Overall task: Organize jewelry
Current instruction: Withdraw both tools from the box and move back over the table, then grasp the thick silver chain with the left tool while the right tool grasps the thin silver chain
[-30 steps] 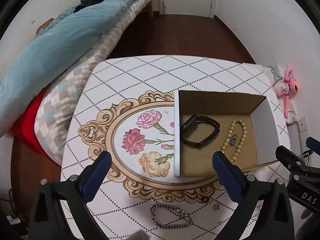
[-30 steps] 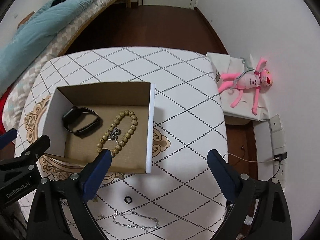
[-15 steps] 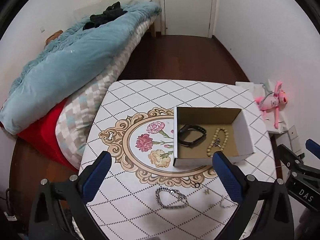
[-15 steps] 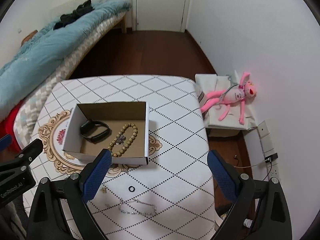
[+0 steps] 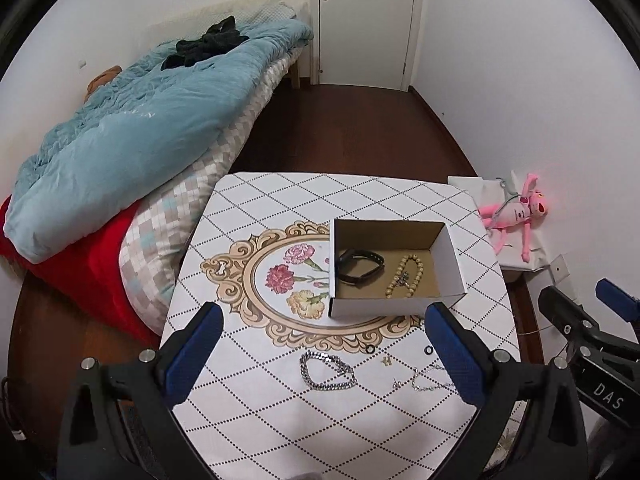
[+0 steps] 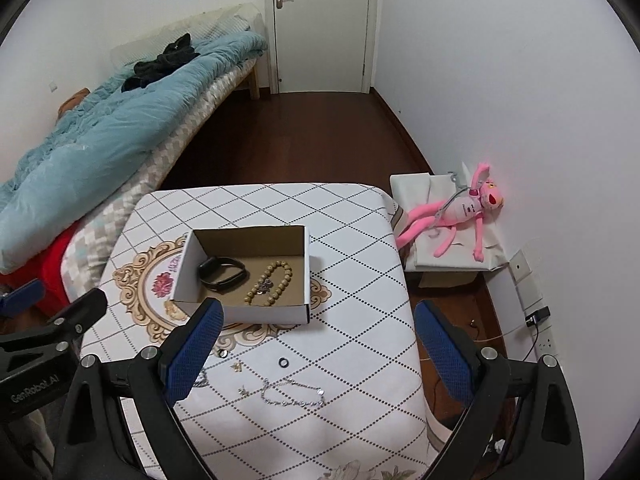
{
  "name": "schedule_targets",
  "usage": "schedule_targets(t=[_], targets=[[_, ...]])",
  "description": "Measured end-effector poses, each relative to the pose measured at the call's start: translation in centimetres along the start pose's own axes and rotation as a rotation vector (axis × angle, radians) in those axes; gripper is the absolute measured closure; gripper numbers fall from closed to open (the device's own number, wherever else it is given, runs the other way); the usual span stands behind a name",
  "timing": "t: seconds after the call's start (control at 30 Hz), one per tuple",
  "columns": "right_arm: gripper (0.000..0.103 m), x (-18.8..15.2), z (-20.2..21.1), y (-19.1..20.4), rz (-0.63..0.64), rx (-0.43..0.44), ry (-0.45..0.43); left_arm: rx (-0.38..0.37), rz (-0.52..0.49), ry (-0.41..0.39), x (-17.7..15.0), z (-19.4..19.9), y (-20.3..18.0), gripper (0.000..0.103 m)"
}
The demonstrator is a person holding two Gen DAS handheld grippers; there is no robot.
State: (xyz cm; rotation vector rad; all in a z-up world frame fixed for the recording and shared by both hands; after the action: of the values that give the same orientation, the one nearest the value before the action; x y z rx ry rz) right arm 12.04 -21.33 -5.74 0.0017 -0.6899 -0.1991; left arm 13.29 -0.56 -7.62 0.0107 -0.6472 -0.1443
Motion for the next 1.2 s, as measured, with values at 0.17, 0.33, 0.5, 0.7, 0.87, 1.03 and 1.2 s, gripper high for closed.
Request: schedule_targets(t=[0.17, 0.33, 0.5, 0.7, 0.87, 1.03, 1.2], targets=[[0.005, -1.2, -0.9, -0.6, -0.026, 0.01, 0.072, 0.016, 0.017, 0.036, -1.3, -1.2, 0.5, 0.0], [0.005, -4.8, -5.5, -2.4, -0.068, -0.025, 0.206, 0.047, 0.013, 0.125, -4.6, -5.1, 1.1, 0.0], [0.006, -9.4, -10.5, -5.0, -0.16, -0.039, 0.331, 0.059, 0.024, 0.258, -9.2, -10.0, 2.0, 0.001], [0.016, -13.6, -14.1, -7.3, -0.248, -0.038, 0.425, 0.002, 0.069, 0.354, -12.2, -14.2, 2.7, 0.002], [0.024, -15.3, -15.6, -8.2, -0.272, -0.044, 0.445, -0.021, 0.09, 0.381, -12.7, -16.4, 3.2, 0.003], [0.027, -15.6, -15.9, -7.6, -0.236, -0.045, 0.444, -0.02, 0.065, 0.372, -12.2, -17.2, 3.0, 0.013], [0.028, -15.7, -15.9, -6.5, -0.178, -0.076, 0.418, -0.04, -0.038, 0.323, -11.1, -16.7, 0.8, 0.061]])
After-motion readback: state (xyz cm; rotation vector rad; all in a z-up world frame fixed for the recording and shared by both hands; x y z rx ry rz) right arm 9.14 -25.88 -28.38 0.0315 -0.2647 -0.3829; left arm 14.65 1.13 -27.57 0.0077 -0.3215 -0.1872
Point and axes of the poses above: each gripper's, at about its wrist camera, not at the fingertips, and z roughly against the way its jaws point, y to its left, x to its top, the point moved 5 cm from there along -z, roughly the way its jaws point, and after that the axes turned 9 degrees about -z, right-handed, at the moved point
